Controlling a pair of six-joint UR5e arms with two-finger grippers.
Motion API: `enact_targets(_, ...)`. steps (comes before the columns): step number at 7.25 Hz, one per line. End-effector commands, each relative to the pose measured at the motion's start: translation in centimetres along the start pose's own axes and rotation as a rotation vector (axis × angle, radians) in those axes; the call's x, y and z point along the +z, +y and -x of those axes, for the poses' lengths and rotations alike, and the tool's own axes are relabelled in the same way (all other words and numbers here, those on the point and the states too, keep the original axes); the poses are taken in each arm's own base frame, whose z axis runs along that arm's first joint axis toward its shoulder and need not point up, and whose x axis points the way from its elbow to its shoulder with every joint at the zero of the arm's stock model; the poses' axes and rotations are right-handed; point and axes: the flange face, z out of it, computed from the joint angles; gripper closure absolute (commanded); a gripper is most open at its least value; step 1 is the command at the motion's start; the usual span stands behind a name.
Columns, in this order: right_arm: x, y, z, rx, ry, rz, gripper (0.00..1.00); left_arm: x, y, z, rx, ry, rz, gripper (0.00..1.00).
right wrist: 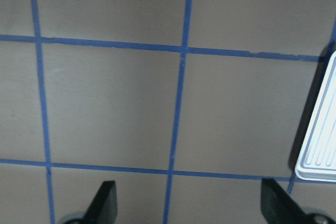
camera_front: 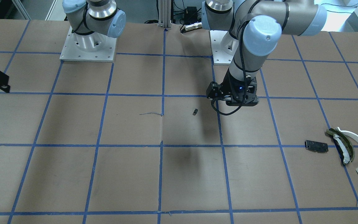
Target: Place bearing gear from tray to pile
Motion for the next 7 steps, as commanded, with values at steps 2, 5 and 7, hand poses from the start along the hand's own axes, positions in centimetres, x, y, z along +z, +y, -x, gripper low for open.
enact_targets(2,8.1,-0.5,-19.0,-0.194,0.069,-0.099,0.04,9.7,7.0,-4.1,0.168,0.082,-0.098,0.0)
enact_targets(5,16.5,1.9,-27.3,-0.232,0.025,-0.067,0.07,12.7,7.7,-3.8,0.238,0.057,-0.084,0.02)
enact_targets(7,22.5,4.3,-29.1,-0.194,0.073,-0.068,0.09,13.4,7.3,-4.1,0.238,0.044,-0.085,0.06)
